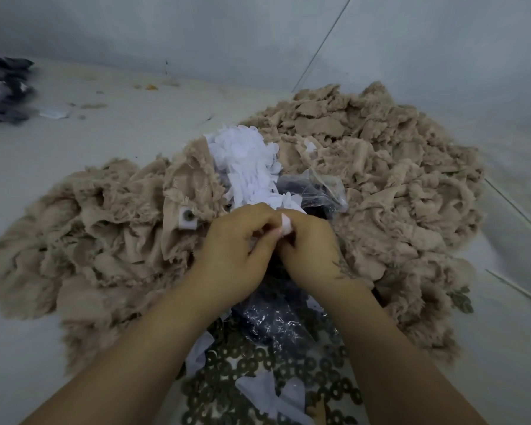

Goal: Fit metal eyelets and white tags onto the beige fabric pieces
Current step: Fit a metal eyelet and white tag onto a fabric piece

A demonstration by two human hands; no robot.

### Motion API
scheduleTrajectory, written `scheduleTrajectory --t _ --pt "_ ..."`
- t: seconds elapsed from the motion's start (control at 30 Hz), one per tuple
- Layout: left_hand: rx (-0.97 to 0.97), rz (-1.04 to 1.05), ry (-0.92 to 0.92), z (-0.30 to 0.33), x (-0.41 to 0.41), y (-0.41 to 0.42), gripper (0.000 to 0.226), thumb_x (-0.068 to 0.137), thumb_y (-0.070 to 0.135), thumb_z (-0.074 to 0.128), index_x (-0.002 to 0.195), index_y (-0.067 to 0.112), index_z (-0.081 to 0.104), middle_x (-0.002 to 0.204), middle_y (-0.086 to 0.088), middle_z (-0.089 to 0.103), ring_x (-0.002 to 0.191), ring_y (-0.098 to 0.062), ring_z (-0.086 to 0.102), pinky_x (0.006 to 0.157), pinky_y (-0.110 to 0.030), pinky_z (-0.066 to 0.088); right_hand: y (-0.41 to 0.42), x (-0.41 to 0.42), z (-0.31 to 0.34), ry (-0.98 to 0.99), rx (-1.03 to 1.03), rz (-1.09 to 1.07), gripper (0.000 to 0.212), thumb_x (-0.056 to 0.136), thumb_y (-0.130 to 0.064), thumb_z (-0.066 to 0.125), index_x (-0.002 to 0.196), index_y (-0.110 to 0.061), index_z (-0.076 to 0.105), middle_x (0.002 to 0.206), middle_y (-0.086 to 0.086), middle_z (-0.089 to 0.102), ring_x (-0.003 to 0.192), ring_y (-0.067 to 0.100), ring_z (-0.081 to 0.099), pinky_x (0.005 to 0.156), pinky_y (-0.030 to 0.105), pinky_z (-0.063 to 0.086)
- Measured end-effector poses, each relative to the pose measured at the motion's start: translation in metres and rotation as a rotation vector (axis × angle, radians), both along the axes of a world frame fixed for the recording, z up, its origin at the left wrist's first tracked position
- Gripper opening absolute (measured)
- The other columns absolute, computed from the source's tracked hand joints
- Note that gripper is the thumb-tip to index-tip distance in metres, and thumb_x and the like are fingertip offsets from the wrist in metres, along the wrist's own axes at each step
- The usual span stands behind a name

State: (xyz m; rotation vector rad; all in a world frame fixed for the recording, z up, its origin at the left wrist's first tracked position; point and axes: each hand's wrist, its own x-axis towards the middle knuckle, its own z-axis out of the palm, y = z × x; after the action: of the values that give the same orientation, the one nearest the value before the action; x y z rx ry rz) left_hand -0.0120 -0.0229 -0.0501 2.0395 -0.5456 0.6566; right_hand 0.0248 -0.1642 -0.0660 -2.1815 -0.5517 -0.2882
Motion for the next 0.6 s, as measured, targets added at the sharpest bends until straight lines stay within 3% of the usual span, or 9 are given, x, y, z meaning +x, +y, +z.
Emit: scheduleTrajectory --t 0.07,0.13,0.23,0.3,0.4,0.5,0.6 --pt "-0.018 -0.012 0.037 -0.001 -0.003 0.000 0.010 0.089 0.015 0.063 0.081 0.009 0.068 0.078 0.009 0.064 0.075 -0.007 0.060 0.068 -0.016 0.045 -0.002 0.001 -0.001 0.024 -0.004 -0.024 0.021 0.083 -0.014 0.056 0.089 -0.030 0.068 0.079 -0.018 0.065 0.074 -0.010 0.058 0.061 0.004 0.039" --pt "-0.088 0.007 0.108 -0.003 -0.003 0.001 0.010 0.087 0.017 0.064 0.082 0.010 0.068 0.078 0.006 0.066 0.072 -0.014 0.062 0.065 -0.025 0.050 -0.004 -0.002 -0.002 0.068 0.034 -0.042 0.026 0.085 -0.012 0.065 0.106 -0.026 0.071 0.098 -0.013 0.071 0.086 -0.008 0.061 0.070 0.003 0.043" --pt "-0.157 0.010 0.173 -0.008 -0.003 0.002 0.006 0.087 0.009 0.068 0.083 0.013 0.068 0.079 0.008 0.067 0.070 -0.015 0.064 0.064 -0.030 0.053 -0.010 -0.014 -0.001 0.161 0.191 -0.009 0.045 0.084 -0.007 0.075 0.124 -0.025 0.065 0.120 -0.007 0.067 0.103 0.005 0.066 0.083 0.021 0.056" --pt "-0.153 0.014 0.201 -0.011 -0.003 0.001 0.014 0.086 0.005 0.071 0.081 0.017 0.070 0.078 0.010 0.068 0.069 -0.013 0.065 0.065 -0.032 0.055 -0.016 -0.023 0.002 0.190 0.305 0.023 0.038 0.084 -0.004 0.076 0.117 -0.020 0.069 0.110 -0.006 0.072 0.098 0.006 0.070 0.080 0.022 0.058" --pt "-0.184 0.044 0.209 -0.015 -0.004 0.000 0.028 0.084 0.003 0.074 0.077 0.030 0.069 0.078 0.012 0.068 0.073 -0.010 0.065 0.066 -0.030 0.055 -0.027 -0.031 0.006 0.177 0.368 -0.045 0.018 0.081 -0.004 0.078 0.089 -0.020 0.076 0.082 -0.003 0.077 0.078 0.008 0.074 0.071 0.021 0.059" --pt "-0.222 0.042 0.212 -0.019 -0.005 -0.001 0.030 0.084 0.004 0.071 0.076 0.033 0.068 0.077 0.009 0.067 0.073 -0.011 0.065 0.067 -0.031 0.054 -0.037 -0.033 0.007 0.148 0.373 -0.110 0.024 0.081 -0.003 0.079 0.081 -0.026 0.074 0.079 -0.006 0.076 0.075 0.010 0.074 0.070 0.025 0.061" --pt "-0.245 -0.006 0.283 -0.021 -0.008 -0.001 0.030 0.086 -0.003 0.068 0.078 0.026 0.070 0.070 0.003 0.068 0.062 -0.014 0.065 0.057 -0.030 0.055 -0.045 -0.034 0.005 0.110 0.381 -0.133 0.028 0.083 -0.002 0.076 0.079 -0.030 0.073 0.076 -0.011 0.075 0.071 0.006 0.072 0.064 0.017 0.057"
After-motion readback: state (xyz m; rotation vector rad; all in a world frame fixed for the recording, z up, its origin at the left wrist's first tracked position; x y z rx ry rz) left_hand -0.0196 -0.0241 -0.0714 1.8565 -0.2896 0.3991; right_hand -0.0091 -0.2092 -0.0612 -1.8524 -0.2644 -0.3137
